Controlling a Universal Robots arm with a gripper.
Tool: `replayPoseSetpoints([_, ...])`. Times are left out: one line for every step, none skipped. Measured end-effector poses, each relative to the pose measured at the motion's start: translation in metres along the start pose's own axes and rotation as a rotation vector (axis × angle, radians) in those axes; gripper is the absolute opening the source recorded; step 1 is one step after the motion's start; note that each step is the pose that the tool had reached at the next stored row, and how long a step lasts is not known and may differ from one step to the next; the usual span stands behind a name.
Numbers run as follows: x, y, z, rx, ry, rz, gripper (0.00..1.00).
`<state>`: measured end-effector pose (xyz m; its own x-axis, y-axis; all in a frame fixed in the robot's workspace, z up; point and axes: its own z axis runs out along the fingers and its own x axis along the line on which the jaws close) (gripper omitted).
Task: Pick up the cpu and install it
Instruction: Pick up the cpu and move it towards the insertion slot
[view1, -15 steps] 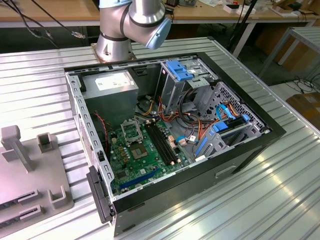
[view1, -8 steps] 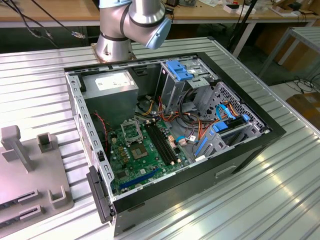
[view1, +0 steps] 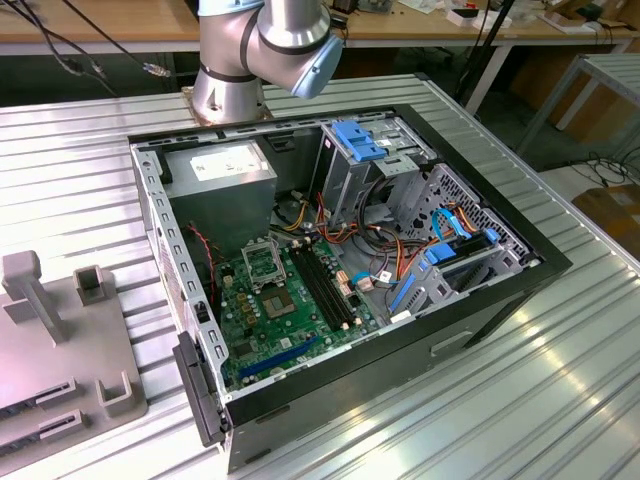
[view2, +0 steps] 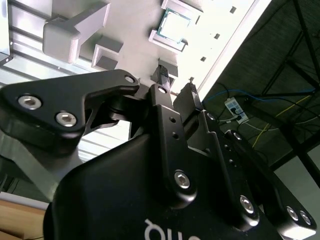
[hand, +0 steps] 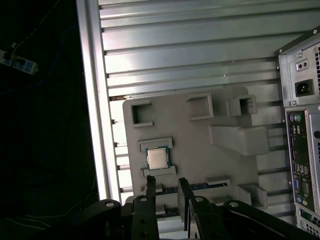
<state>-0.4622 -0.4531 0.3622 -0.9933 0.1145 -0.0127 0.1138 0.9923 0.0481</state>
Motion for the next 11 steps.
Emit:
replayPoseSetpoints([0.0000, 0.0000, 0.0000, 0.0000, 0.0000, 0.000, 0.32])
replayPoseSetpoints([0.0000, -0.0001, -0.0001, 0.0002, 0.0002, 0.000, 0.32])
replayPoseSetpoints([-0.0001, -0.0002, -0.0001, 0.0027, -0.0001, -0.001, 0.32])
replayPoseSetpoints([-0.0001, -0.0002, -0.0001, 0.0102, 0.0001, -0.010, 0.33])
replayPoseSetpoints([-0.0002, -0.0003, 0.0004, 0.0142, 0.0009, -0.035, 0.39])
replayPoseSetpoints([-0.0002, -0.0004, 0.0009, 0.0152, 0.0022, -0.052, 0.45])
replayPoseSetpoints([-0.0001, -0.0003, 0.0017, 0.0159, 0.0041, -0.075, 0.51])
replayPoseSetpoints([0.0000, -0.0003, 0.0027, 0.0158, 0.0051, -0.093, 0.57])
replayPoseSetpoints([0.0005, -0.0002, 0.0050, 0.0157, 0.0055, -0.103, 0.57])
replayPoseSetpoints([0.0007, -0.0002, 0.0065, 0.0157, 0.0056, -0.104, 0.63])
replayPoseSetpoints([0.0010, -0.0003, 0.0084, 0.0156, 0.0055, -0.104, 0.69])
